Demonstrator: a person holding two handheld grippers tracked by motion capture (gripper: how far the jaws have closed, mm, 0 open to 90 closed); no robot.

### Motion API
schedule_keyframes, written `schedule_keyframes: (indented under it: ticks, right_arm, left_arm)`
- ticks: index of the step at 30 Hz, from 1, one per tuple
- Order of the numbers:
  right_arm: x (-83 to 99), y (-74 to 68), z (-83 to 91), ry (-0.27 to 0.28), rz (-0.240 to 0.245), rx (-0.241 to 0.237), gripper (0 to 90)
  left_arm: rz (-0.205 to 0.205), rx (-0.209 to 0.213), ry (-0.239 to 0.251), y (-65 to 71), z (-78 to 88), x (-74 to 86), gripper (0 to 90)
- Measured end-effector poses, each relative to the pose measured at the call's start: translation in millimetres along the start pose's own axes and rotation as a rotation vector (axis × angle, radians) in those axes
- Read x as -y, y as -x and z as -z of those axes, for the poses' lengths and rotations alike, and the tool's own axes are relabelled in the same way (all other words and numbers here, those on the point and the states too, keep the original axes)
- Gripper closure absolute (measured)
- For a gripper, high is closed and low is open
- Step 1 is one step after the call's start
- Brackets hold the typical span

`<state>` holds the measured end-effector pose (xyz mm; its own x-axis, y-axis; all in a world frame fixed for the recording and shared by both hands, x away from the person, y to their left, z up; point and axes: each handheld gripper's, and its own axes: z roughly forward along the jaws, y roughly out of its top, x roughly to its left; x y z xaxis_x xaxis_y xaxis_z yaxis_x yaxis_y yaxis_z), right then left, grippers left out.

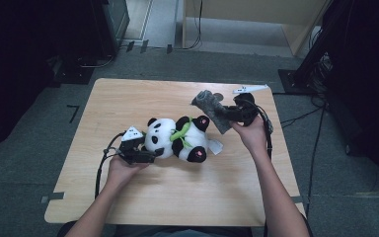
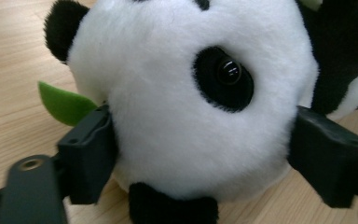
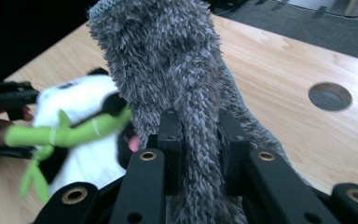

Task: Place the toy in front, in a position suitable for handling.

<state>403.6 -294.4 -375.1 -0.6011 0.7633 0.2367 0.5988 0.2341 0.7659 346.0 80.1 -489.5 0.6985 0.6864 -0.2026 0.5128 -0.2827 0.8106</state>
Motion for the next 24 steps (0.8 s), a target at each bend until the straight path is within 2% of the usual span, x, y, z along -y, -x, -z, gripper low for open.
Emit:
schedule_keyframes:
  ticks: [3, 6, 11, 16, 21, 24]
  right_arm:
    - [-8.2, -5.5, -1.0, -0.010, 0.008, -0.028, 75.5]
    - [-16.7, -15.9, -4.6, -0.023, 0.039, -0.037, 75.6]
    - [-28.4, -34.6, -18.2, -0.051, 0.095, -0.051, 75.5]
    - [-36.0, -52.7, -37.3, -0.080, 0.142, -0.062, 74.7]
    - [-40.9, -70.3, -65.9, -0.127, 0.189, -0.078, 74.1]
    - [-42.0, -76.3, -79.5, -0.146, 0.199, -0.086, 74.0]
  left_arm:
    - [0.005, -0.015, 0.005, 2.2, 1.0, 0.1, 25.3]
    - [0.012, -0.022, 0.009, 4.1, 1.4, 0.4, 30.1]
    - [0.007, -0.031, 0.003, 5.9, 1.6, -0.7, 32.7]
    - [0.019, -0.039, -0.005, 7.4, 2.1, -2.0, 33.1]
    - [0.029, -0.035, -0.003, 6.7, 1.9, -1.9, 32.4]
    - [0.029, -0.035, 0.002, 6.8, 1.6, -1.5, 31.8]
